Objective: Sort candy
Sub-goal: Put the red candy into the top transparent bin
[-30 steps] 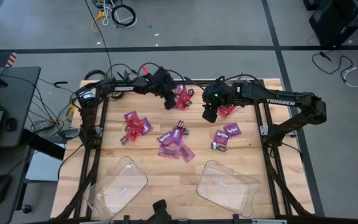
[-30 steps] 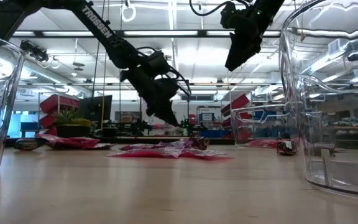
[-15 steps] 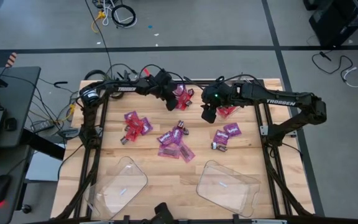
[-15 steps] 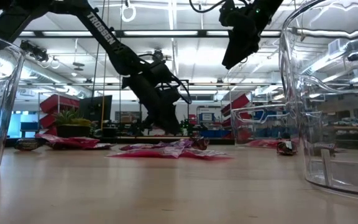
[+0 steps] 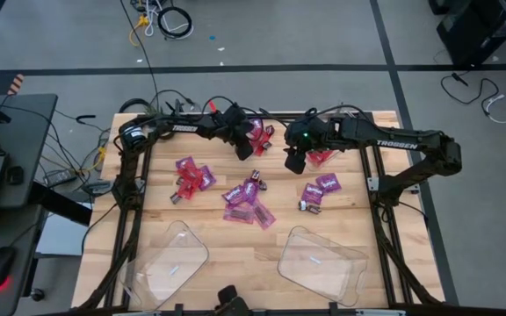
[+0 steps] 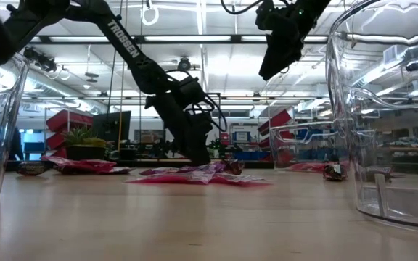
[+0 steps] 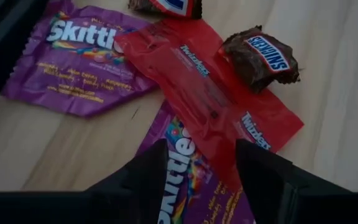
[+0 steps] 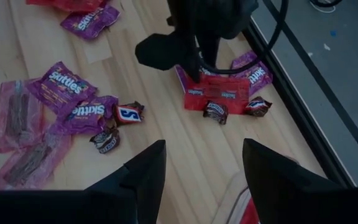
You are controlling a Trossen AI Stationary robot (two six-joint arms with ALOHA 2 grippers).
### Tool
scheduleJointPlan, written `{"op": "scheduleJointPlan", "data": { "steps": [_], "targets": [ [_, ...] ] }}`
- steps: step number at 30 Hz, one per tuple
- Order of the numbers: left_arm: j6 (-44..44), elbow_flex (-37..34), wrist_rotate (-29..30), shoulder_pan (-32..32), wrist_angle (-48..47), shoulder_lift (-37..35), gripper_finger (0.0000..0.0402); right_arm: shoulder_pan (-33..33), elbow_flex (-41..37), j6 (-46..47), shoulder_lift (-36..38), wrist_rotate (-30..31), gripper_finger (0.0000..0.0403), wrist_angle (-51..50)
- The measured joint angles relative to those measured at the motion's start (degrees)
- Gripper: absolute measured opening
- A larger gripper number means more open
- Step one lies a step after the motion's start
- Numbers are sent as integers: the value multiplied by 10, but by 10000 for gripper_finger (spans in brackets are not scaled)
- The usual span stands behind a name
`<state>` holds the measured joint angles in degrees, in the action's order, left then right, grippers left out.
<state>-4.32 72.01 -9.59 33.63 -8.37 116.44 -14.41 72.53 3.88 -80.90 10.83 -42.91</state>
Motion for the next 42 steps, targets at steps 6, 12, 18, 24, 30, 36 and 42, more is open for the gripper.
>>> {"op": "scheduleJointPlan", "data": {
  "steps": [6,12,18,24,30,36,42],
  "targets": [
    [-75,0,62,-10,0,5,143,0,0,0,0,0,193,0],
    [-104,1,102,-10,5,6,13,0,0,-6,0,0,186,0],
    [-138,-1,139,-6,-26,-12,2,0,0,-6,0,0,185,-1],
    [-152,-2,144,-3,-54,-50,1,0,0,-7,0,0,182,-2],
    [-152,-2,143,-4,-56,-102,1,0,0,-12,0,0,182,0],
    [-152,-2,102,-4,-55,-171,0,0,0,-16,0,0,182,4],
    [-153,-2,26,-12,-61,-226,0,-7,-10,-19,0,2,187,30]
  ]
}}
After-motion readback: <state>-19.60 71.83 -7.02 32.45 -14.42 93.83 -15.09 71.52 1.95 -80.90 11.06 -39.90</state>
